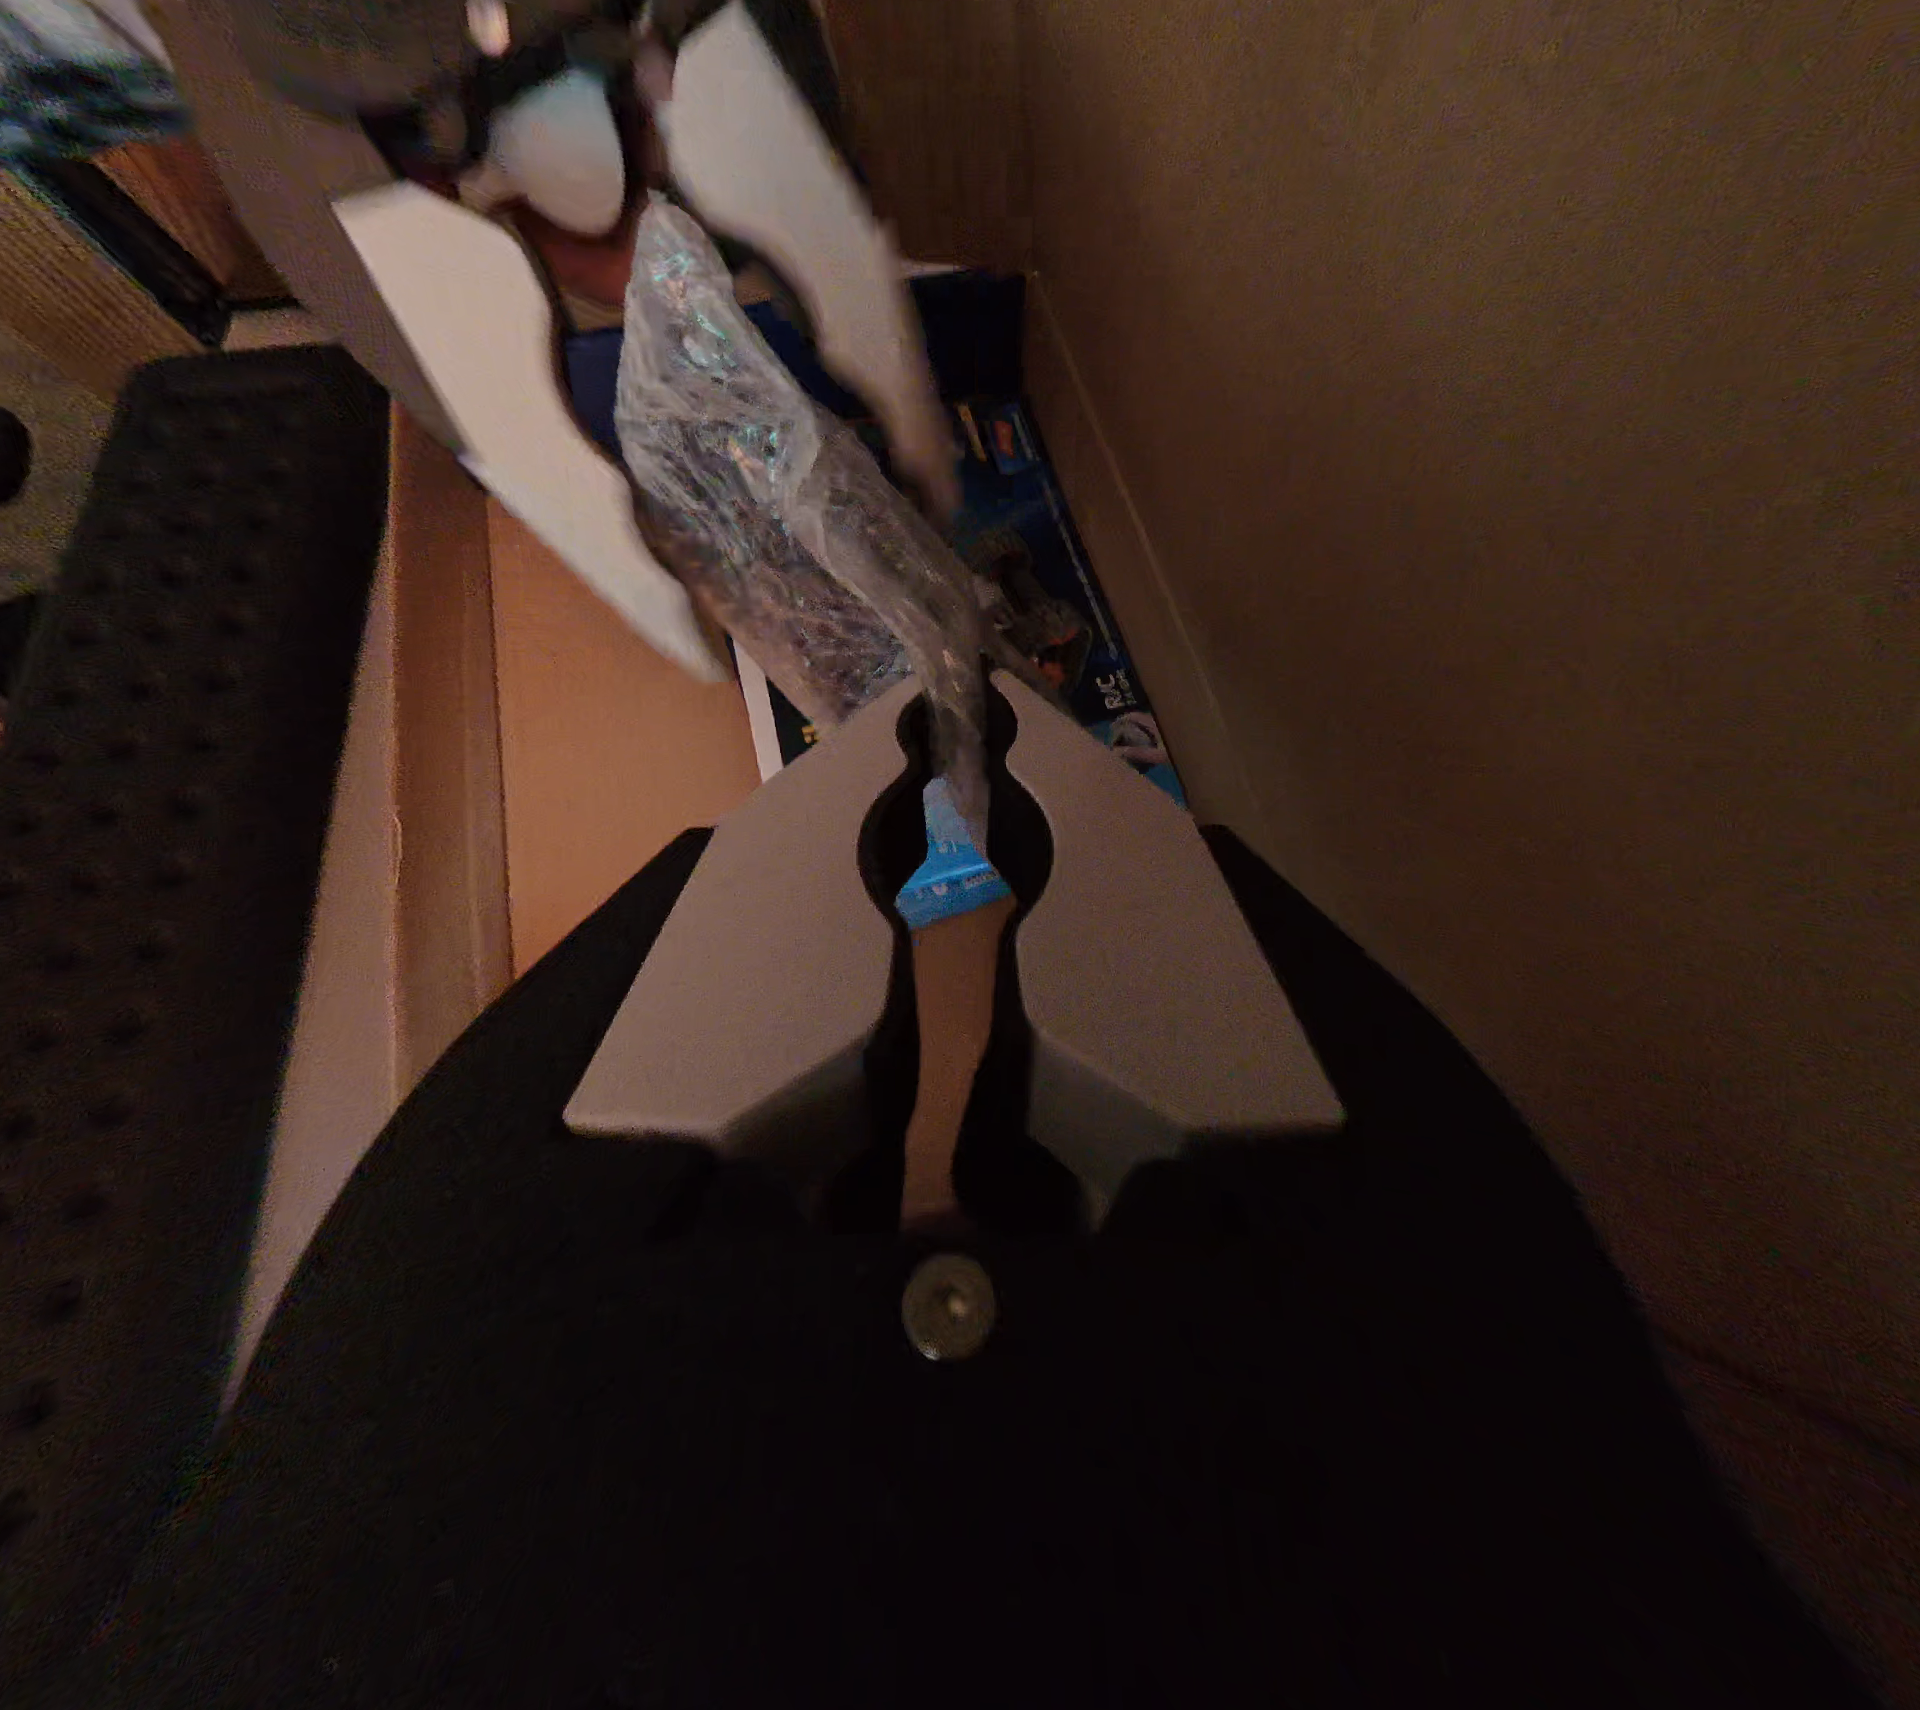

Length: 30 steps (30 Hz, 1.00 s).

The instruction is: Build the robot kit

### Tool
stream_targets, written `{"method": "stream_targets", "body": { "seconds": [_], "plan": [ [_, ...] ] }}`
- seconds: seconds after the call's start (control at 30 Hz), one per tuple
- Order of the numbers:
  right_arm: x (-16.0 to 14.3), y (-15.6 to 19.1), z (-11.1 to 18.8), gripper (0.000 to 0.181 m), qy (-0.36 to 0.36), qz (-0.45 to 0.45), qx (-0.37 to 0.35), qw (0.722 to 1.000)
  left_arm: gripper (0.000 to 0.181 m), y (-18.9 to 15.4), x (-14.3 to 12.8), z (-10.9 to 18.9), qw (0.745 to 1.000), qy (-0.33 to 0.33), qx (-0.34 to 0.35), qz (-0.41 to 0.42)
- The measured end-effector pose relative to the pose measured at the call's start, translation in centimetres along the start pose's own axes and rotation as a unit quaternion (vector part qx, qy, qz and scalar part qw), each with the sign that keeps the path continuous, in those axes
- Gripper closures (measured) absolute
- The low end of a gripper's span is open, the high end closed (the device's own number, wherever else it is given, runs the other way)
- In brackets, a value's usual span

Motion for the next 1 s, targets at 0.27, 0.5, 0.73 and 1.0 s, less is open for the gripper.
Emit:
{"method": "stream_targets", "body": {
  "seconds": [0.27, 0.5, 0.73, 1.0],
  "plan": [
    [1.3, -0.5, 1.6, 0.141, -0.035, -0.011, -0.014, 0.999, 0.153, -0.3, -0.5, 3.7, 0.986, -0.066, -0.096, 0.119],
    [1.7, -2.2, 3.1, 0.133, -0.072, -0.050, -0.028, 0.996, 0.153, -3.2, -2.7, 11.4, 0.976, -0.075, -0.182, 0.090],
    [1.0, -3.3, 3.2, 0.136, -0.067, -0.060, -0.051, 0.995, 0.153, 1.1, -9.9, 22.7, 0.994, -0.029, -0.029, 0.099],
    [0.3, -3.3, 2.0, 0.139, -0.052, -0.060, -0.050, 0.996, 0.153, 15.5, -15.6, 27.0, 0.974, -0.032, 0.096, 0.203]
  ]
}}
Point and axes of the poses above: each gripper's, where its closed fingertips meet, z back along the fingers, x out of its top, y = z × x across the jaws, the point moved 3 cm from there along z, back along the fingers, and after that the axes turned 7 degrees about -x, right-handed, at the moved point
